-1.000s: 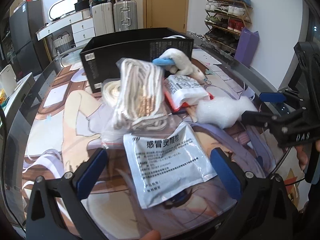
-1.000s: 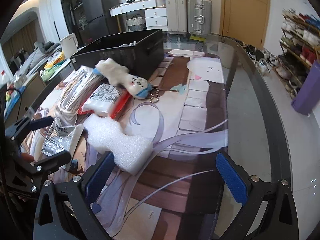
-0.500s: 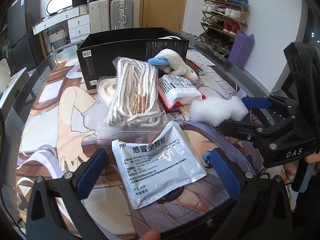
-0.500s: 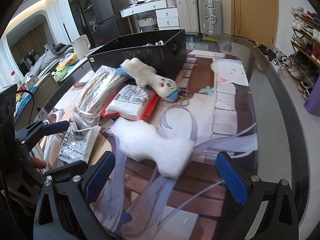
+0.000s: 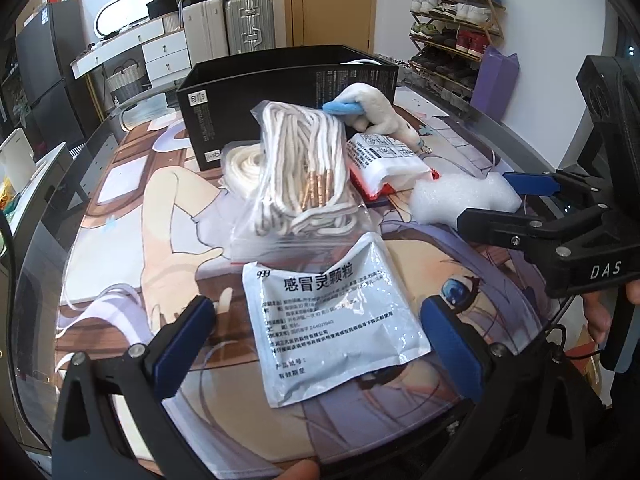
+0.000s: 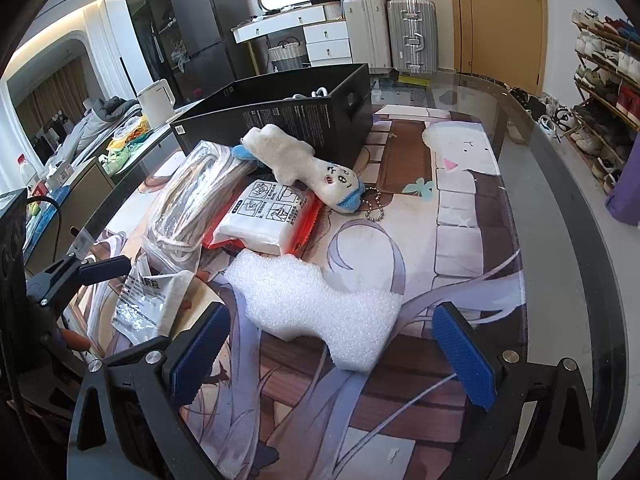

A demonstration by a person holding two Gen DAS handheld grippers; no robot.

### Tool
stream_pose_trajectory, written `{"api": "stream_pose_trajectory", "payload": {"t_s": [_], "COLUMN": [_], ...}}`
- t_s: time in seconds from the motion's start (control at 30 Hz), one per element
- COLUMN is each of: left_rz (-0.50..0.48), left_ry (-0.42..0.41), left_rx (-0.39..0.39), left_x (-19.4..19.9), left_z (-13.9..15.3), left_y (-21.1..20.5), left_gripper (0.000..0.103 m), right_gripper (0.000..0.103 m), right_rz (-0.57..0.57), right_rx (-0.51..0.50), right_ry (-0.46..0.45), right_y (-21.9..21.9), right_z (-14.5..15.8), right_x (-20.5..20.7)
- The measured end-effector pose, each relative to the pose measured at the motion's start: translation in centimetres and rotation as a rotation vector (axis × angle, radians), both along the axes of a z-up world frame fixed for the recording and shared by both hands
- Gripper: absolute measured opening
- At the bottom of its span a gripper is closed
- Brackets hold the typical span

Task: Organize soft objects
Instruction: 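Grasp the white medicine packet with the left tool while the right tool grasps the white foam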

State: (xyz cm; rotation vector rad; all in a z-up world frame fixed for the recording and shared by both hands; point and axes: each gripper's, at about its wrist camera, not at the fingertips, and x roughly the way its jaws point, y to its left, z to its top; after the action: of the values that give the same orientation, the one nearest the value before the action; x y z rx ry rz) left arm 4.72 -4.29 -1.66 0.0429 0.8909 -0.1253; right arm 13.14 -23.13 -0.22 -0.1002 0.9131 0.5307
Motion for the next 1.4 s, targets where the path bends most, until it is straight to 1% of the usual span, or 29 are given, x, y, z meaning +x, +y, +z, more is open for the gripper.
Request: {"api": "stream_pose_trajectory", "payload": {"t_s": [0.17,0.33,0.47,0.63,0.7,0.77,0.8,0.87,0.9,0.97,1.03,1.07,1.13,1.2,1.23,1.4], "left_rz": [-0.002,-0.012,-0.013,-0.009,-0.011,-0.022,-0.032,-0.048,-0.052,-0.063,-0.071,-0.072,-0.078,-0.084,-0.085,-0.095], "left_ry": [-0.001,-0.019,-0.023,-0.035,-0.04,-0.046,-0.05,-0.059,-0.061,-0.068,-0.072,-0.073,-0.075,-0.076,-0.076,-0.077], "left_rx": [-0.003,0.0,-0.001,-0.002,-0.004,-0.005,-0.005,-0.007,-0.008,-0.01,-0.012,-0.013,-0.015,-0.025,-0.029,-0.041], "left_x": [-0.1,-0.3,-0.3,-0.4,-0.4,-0.5,-0.6,-0.7,-0.8,-0.9,-1.0,-1.0,-1.1,-1.1,-1.1,-1.2], "left_z": [-0.1,-0.2,-0.1,-0.1,-0.1,0.0,0.1,0.2,0.3,0.4,0.5,0.5,0.6,0.7,0.8,0.9], "left_y": [0.2,0.3,0.3,0.2,0.2,0.1,0.0,-0.2,-0.2,-0.3,-0.4,-0.4,-0.4,-0.3,-0.3,-0.1], "left_gripper": [0.103,0.103,0.103,0.103,0.1,0.093,0.091,0.081,0.079,0.072,0.07,0.069,0.067,0.063,0.06,0.058], "right_gripper": [0.102,0.102,0.102,0.102,0.102,0.102,0.102,0.1,0.1,0.095,0.089,0.087,0.08,0.076,0.075,0.074], "right_rz": [-0.002,-0.02,-0.003,0.001,0.012,0.018,0.021,0.032,0.035,0.04,0.046,0.047,0.043,0.045,0.047,0.058], "right_rx": [-0.025,-0.019,-0.061,-0.048,-0.036,-0.03,-0.029,-0.026,-0.025,-0.027,-0.035,-0.034,-0.033,-0.036,-0.034,-0.032], "right_ry": [-0.018,-0.025,-0.042,-0.046,-0.045,-0.046,-0.047,-0.05,-0.051,-0.056,-0.062,-0.064,-0.067,-0.071,-0.071,-0.076], "right_y": [0.3,0.2,0.6,0.6,0.7,0.7,0.8,0.9,1.0,1.1,1.3,1.3,1.2,1.2,1.1,1.3], "right_z": [-0.2,-0.2,-0.4,-0.3,-0.3,-0.3,-0.2,-0.2,-0.2,-0.2,-0.1,-0.1,0.0,0.0,0.0,0.0], "right_x": [-0.1,0.1,-0.2,-0.3,-0.3,-0.4,-0.4,-0.6,-0.6,-0.7,-0.8,-0.8,-0.8,-0.8,-0.8,-0.8]}}
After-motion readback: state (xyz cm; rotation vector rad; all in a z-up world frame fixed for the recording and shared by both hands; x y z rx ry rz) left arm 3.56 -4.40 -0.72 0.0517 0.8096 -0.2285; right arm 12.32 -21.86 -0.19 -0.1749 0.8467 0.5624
